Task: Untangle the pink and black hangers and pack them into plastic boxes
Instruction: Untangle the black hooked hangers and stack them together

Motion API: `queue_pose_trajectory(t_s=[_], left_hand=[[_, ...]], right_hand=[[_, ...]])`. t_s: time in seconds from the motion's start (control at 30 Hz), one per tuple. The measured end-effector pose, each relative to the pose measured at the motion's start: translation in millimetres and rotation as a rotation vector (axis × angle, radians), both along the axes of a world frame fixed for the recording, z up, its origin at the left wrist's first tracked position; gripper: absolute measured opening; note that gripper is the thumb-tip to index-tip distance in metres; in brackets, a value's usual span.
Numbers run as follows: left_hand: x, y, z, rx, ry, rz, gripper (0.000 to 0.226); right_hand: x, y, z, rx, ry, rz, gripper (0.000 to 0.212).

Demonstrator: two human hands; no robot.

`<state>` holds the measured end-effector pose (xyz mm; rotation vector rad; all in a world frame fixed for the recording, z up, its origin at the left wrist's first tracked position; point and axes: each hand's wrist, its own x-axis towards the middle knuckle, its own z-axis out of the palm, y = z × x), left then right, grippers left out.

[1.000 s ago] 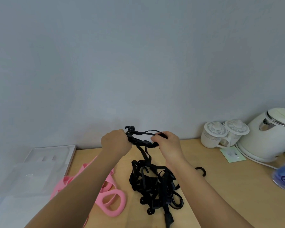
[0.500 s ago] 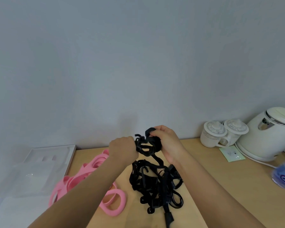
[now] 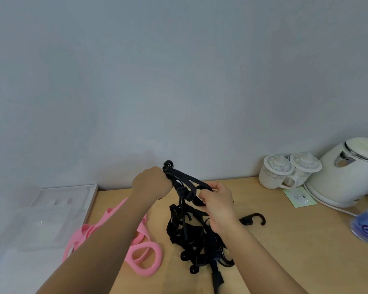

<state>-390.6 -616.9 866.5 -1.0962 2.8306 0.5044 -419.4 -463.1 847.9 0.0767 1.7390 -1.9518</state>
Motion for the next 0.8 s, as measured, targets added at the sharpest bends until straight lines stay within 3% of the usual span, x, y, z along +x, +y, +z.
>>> queue_pose_trajectory(t_s=[0.1,0.23,0.43,0.6,0.8], left_hand=[[-3.5,6.7,5.1,-0.030,0.121,-0.010,0.021],[-6.0,4.9,6.7,-0.054,0.211,0.005,0.012],[-3.3,-2.9,10.3,-0.094,0.131,0.006,0.021],[-4.9,3.9,6.7,-0.166,0.075,-0.044,0.021],[-3.2,0.9,-2.3,-0.115,0.000,-0.049,0.024]], right_hand=[[-2.8,-3.6,-5.0,0.085,0.021,-0.109,0.016],[-9.3,-3.4,3.0,-0.005,-0.066,-0.142,0.011],[-6.1,10.1,11.0,-0.403,-0.209,0.085,0.008],[-9.3,13.0,14.7,-0.756,-0.365,0.027,0.016],[-16.8,14.4,14.7,-0.616,-0.159,-0.011,0.012]])
